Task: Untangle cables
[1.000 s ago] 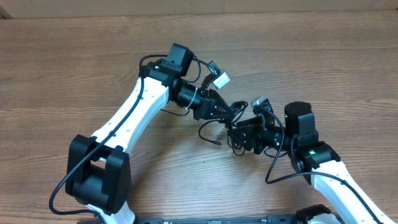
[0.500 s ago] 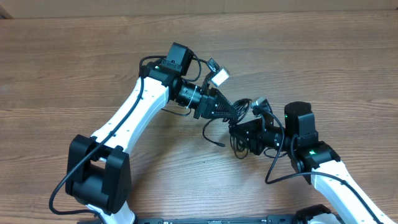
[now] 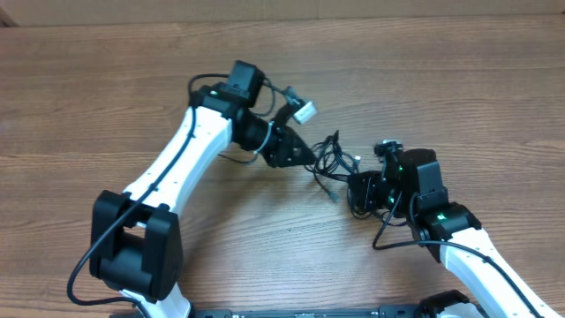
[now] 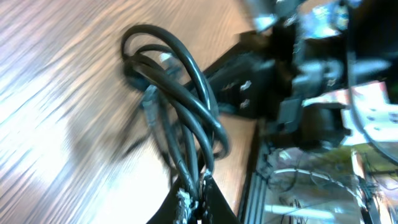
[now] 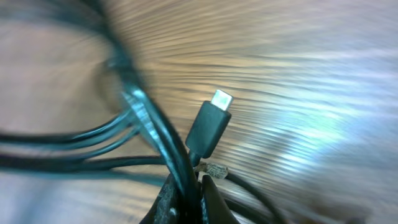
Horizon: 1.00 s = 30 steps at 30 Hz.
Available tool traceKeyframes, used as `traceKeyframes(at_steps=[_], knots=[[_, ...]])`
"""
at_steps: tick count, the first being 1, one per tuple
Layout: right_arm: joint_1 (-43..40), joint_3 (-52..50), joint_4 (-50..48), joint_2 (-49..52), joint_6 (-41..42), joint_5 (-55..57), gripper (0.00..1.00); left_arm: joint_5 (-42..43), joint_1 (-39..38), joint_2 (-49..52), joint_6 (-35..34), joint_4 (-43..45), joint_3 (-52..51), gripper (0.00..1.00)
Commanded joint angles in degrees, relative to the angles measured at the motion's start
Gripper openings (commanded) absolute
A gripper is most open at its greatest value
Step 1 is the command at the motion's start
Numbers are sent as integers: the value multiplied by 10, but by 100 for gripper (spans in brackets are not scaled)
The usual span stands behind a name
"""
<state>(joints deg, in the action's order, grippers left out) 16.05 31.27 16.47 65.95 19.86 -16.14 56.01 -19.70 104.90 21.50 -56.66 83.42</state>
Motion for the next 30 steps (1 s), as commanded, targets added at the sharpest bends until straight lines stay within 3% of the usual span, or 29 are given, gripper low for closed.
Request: traceKeyframes(at_steps=[1, 6, 10, 14, 19, 22, 30], knots=[[-7, 10, 21, -1, 134, 172, 4, -58, 52, -16, -12, -23, 14, 4], [-7, 10, 24, -1, 226, 175, 4, -65, 104, -16, -12, -43, 14, 4], [-7, 10, 10, -1, 226, 136, 4, -65, 128, -16, -12, -50, 14, 4], [-7, 10, -45, -1, 190, 3, 4, -66, 130, -16, -12, -52, 14, 4], [-7, 10, -92, -1, 233, -18, 4, -67, 128, -16, -12, -56, 14, 4], [-7, 10, -143, -1, 303, -40, 4, -67, 128, -16, -12, -66, 13, 4], [-7, 10, -355, -1, 373, -158, 4, -66, 123, -16, -11, -65, 11, 4]])
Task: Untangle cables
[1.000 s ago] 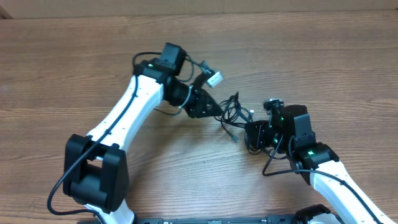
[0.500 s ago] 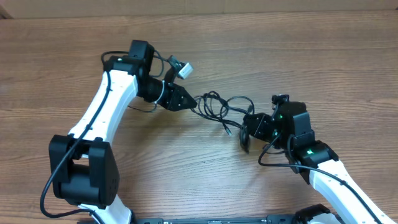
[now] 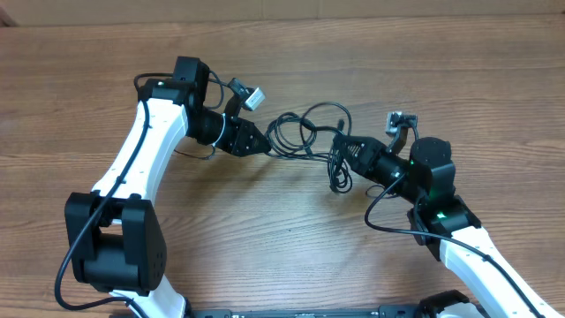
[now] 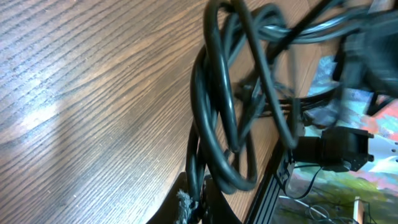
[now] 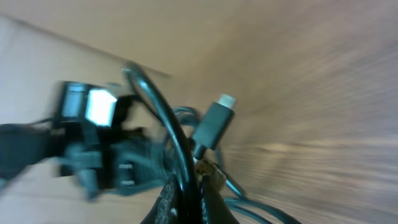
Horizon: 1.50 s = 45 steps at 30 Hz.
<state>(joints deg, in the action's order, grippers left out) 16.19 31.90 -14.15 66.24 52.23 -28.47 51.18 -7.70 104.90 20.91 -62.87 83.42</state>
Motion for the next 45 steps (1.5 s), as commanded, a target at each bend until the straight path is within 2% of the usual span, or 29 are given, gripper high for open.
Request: traceKeyframes(at_steps=[1, 7, 11, 13, 22, 26, 31, 36, 40, 42, 45], knots=[[-8, 4, -60, -4, 58, -34, 4, -18, 2, -16, -5, -3, 11, 4], [-8, 4, -100, -4, 78, -33, 4, -12, -9, -16, -5, -2, 11, 4], [-8, 4, -86, -4, 78, -34, 4, 28, -20, -16, -3, 7, 11, 4], [-8, 4, -70, -4, 78, -34, 4, 44, -25, -16, -3, 17, 11, 9], [-8, 4, -16, -4, 78, -34, 4, 100, -28, -16, -3, 45, 11, 41], [-8, 4, -16, -4, 78, -38, 4, 104, -28, -16, -3, 49, 11, 46], [-8, 4, -17, -4, 78, -55, 4, 131, -28, -16, -5, 74, 11, 47], [-8, 4, -20, -4, 78, -71, 4, 127, -29, -15, -46, 134, 11, 48], [-8, 4, -20, -4, 78, -85, 4, 87, -31, -14, -123, 207, 11, 49], [-8, 4, -20, -4, 78, -94, 4, 34, -36, -14, -186, 249, 11, 56], [-8, 4, -23, -4, 78, -100, 4, 11, -43, -14, -223, 279, 11, 60]])
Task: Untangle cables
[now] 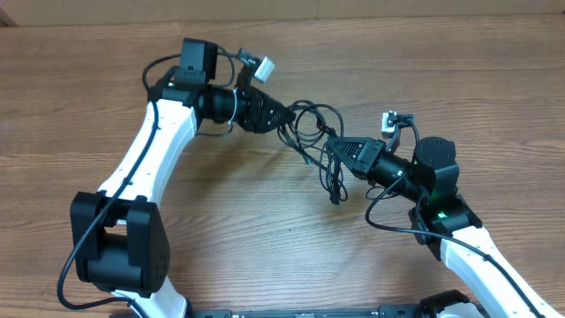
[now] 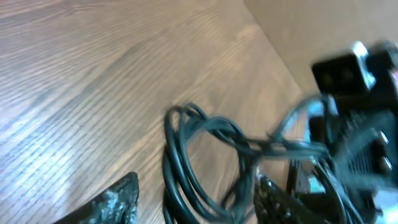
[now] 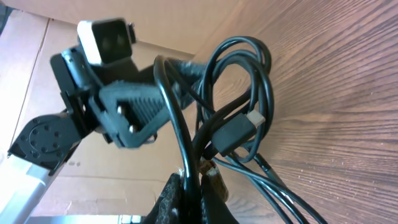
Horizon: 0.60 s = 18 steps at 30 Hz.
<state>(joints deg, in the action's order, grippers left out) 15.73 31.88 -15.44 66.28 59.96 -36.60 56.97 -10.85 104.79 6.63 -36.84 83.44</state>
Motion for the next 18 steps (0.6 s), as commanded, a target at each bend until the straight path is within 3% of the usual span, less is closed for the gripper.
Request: traceKeyframes(at_steps=[1, 8, 12, 17, 18], knots=[[-3, 4, -13, -4, 0, -21, 4, -47, -14, -13, -86, 26, 10, 60], [-3, 4, -33, -4, 0, -26, 4, -59, -33, -13, -99, 38, 10, 59], [-3, 4, -33, -4, 0, -28, 4, -68, -42, -13, -101, 36, 10, 53], [-3, 4, -33, -4, 0, -30, 4, -68, -45, -13, -101, 26, 10, 7], [-3, 4, -33, -4, 0, -30, 4, -68, -45, -13, -101, 25, 10, 4]])
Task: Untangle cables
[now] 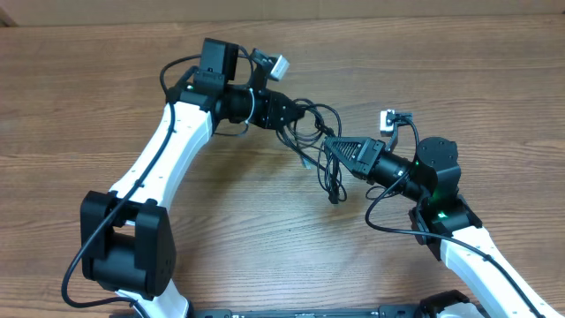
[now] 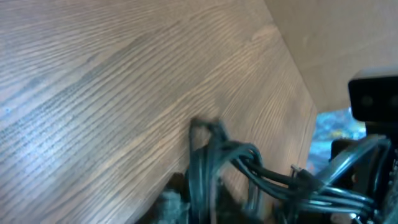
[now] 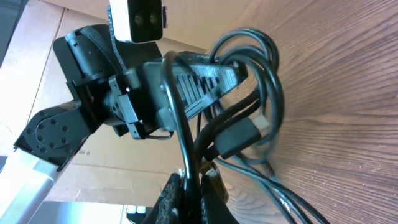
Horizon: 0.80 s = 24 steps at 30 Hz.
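Note:
A tangle of thin black cables [image 1: 334, 172] hangs between the two arms above the wooden table [image 1: 265, 247]. My right gripper [image 1: 328, 146] is shut on one strand [image 3: 180, 134], pinched between its fingertips [image 3: 191, 180]. A black USB plug [image 3: 239, 138] dangles beside that strand. My left gripper [image 1: 291, 117] has reached into the upper loops [image 1: 313, 119]. In the blurred left wrist view its jaws [image 2: 202, 202] sit tight around a few strands [image 2: 249, 162]. The two grippers nearly face each other, a short way apart.
A brown cardboard wall [image 1: 353, 7] runs along the table's far edge. The white left wrist camera [image 1: 279, 64] and the right wrist camera [image 1: 391, 119] stick up above the grippers. Bare wood lies all round the tangle.
My left gripper was open just left of the loops. It now sits further right, inside the loops, with its jaws closed on strands. The right gripper and its strand have not moved.
First both grippers were shut on the bundle, close together at mid table. Then they stood apart with the cables spread between them. Later the left gripper was open and free while the right held the tangle up. Now the left grips the loops again.

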Available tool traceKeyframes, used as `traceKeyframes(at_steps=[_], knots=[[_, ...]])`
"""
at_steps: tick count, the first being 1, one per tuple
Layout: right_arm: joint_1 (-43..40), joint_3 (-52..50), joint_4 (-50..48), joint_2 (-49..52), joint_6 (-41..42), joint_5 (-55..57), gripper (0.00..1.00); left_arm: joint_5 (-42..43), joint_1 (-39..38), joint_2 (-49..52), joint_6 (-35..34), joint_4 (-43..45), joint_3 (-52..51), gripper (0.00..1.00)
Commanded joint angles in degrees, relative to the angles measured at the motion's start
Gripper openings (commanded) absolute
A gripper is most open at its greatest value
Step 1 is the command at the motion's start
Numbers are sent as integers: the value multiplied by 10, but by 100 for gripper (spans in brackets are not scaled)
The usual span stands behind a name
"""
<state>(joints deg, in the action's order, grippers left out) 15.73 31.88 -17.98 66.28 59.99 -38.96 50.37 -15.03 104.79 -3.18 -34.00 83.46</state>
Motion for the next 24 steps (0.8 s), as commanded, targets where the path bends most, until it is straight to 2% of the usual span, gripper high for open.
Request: traceKeyframes(at_steps=[1, 3, 4, 6, 7, 11, 15, 20, 24], knots=[[-3, 4, -8, -4, 0, -6, 4, -2, -3, -13, -3, -4, 10, 4], [-4, 4, -8, -4, -2, -4, 4, -2, 0, -13, -3, -5, 10, 4], [-5, 4, -8, -4, -3, 0, 11, -2, 1, -13, -3, -8, 10, 4], [-10, 4, -3, -4, -5, 24, 70, -1, 6, -13, 2, -19, 10, 4], [-13, 4, 4, -4, -8, 35, 77, 0, 8, -14, 6, -22, 10, 4], [-25, 4, 62, -4, -68, 93, 79, 10, 14, -24, 19, -29, 10, 4], [-26, 4, 150, -4, -185, 144, 69, 16, 12, -54, 47, -42, 10, 4], [-25, 5, 205, -4, -323, 120, 68, 17, -4, -90, 80, -63, 10, 4], [-25, 22, 204, -4, -374, 64, 65, 16, -23, -98, 84, -82, 10, 4]])
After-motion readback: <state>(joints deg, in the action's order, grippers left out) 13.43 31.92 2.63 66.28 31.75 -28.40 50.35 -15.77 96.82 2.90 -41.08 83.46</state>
